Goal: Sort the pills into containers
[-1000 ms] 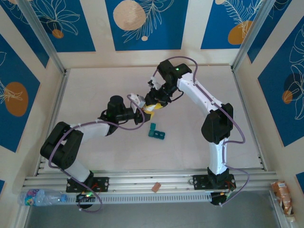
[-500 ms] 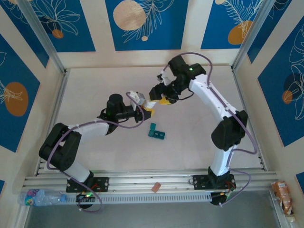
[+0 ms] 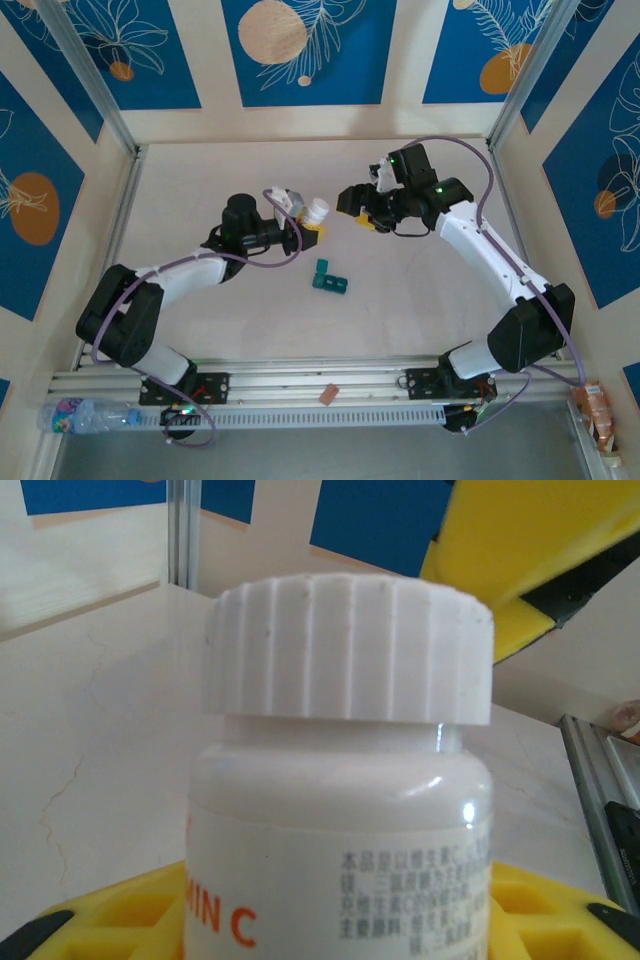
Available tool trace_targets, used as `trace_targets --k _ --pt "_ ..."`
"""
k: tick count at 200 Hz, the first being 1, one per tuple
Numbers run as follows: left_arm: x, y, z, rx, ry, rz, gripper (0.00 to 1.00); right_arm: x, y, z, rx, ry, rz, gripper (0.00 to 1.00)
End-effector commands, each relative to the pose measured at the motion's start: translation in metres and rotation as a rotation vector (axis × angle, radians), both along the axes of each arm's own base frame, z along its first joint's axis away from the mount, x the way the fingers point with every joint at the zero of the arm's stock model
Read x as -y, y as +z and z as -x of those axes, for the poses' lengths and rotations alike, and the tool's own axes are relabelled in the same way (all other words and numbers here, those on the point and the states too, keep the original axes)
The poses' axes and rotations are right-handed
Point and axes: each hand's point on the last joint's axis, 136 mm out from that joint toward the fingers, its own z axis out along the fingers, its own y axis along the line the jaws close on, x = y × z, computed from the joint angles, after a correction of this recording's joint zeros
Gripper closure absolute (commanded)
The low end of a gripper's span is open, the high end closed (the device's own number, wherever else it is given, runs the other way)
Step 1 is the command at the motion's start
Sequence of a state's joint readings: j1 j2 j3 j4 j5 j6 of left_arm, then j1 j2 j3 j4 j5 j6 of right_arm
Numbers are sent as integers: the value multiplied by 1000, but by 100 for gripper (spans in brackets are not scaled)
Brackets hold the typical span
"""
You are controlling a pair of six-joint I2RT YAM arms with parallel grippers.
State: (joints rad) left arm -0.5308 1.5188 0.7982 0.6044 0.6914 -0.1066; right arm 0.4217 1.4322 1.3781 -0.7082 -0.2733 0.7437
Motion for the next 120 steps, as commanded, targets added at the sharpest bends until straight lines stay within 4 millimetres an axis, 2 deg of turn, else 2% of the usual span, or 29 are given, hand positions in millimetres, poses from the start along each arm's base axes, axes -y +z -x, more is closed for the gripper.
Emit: trace_targets --k 1,65,120 --pt "5 20 1 23 -15 14 100 -8 24 -15 95 -63 -42 28" --pt "8 16 -4 -10 -16 3 100 -33 29 -24 115 -20 -32 27" --pt "8 15 -4 -14 -18 -7 100 -52 27 -24 117 24 -26 29"
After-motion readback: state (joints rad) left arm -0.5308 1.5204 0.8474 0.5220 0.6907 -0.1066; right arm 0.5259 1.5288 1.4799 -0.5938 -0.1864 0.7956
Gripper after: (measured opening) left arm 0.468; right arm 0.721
